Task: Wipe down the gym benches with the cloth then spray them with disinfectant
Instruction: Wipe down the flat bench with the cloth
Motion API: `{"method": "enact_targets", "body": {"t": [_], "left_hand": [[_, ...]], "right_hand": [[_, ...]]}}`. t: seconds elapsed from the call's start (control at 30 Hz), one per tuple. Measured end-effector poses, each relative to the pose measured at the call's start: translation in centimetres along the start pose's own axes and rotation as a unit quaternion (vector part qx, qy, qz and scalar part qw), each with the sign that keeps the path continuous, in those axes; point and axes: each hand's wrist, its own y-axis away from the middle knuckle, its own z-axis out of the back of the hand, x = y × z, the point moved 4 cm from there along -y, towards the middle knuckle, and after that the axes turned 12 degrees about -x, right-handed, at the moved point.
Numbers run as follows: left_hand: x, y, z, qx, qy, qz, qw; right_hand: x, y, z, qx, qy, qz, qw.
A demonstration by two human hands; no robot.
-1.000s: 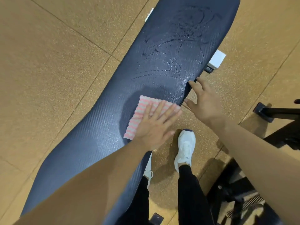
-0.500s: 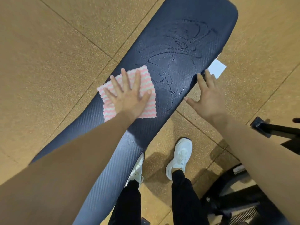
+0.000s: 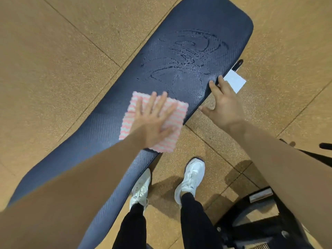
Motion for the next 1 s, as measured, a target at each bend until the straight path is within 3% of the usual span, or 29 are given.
{"method": "enact_targets", "body": {"t": [0.13,0.33,0.57,0.63,0.7,0.77,0.83,0.9,1.0], "left_hand": [[5.4,-3.2,2.0,-0.017,-0.010,0.148,0.989],[8.4,-5.0,3.7,-0.074,-0.003,0.248,0.966],[0.3,-1.4,0.4,-0.013,-0.018,0.226,0.974],[-2.2,-0.9,-0.1,0.015,-0.009,0.156,0.988],[-4.8,-0.4,-0.3,0.015,0.002,0.029,0.999],[-6.0,-0.2,-0.8,0.016,-0.018,-0.097,0.995],[-5.2,-1.1,-0.6,0.012,-0.032,-0.153,0.988],[-3.2,-2.6,0.2,0.001,-0.045,-0.128,0.991],[0.3,-5.5,1.1,-0.008,-0.048,-0.011,0.999]], "right_hand": [[0.1,0.0,-0.3,0.004,0.003,-0.004,1.000],[0.3,-0.1,-0.9,0.010,-0.048,-0.043,0.998],[0.3,-0.4,-0.8,0.031,-0.061,-0.051,0.996],[0.1,-0.4,-0.7,0.030,-0.056,-0.039,0.997],[-0.3,-0.6,-0.3,0.021,-0.031,-0.013,0.999],[-0.7,-1.1,0.2,0.006,0.005,0.025,1.000],[-1.2,-1.8,0.7,-0.009,0.031,0.064,0.997],[-1.8,-2.4,1.0,-0.018,0.046,0.090,0.995],[-2.0,-2.9,1.0,-0.008,0.041,0.095,0.995]]}}
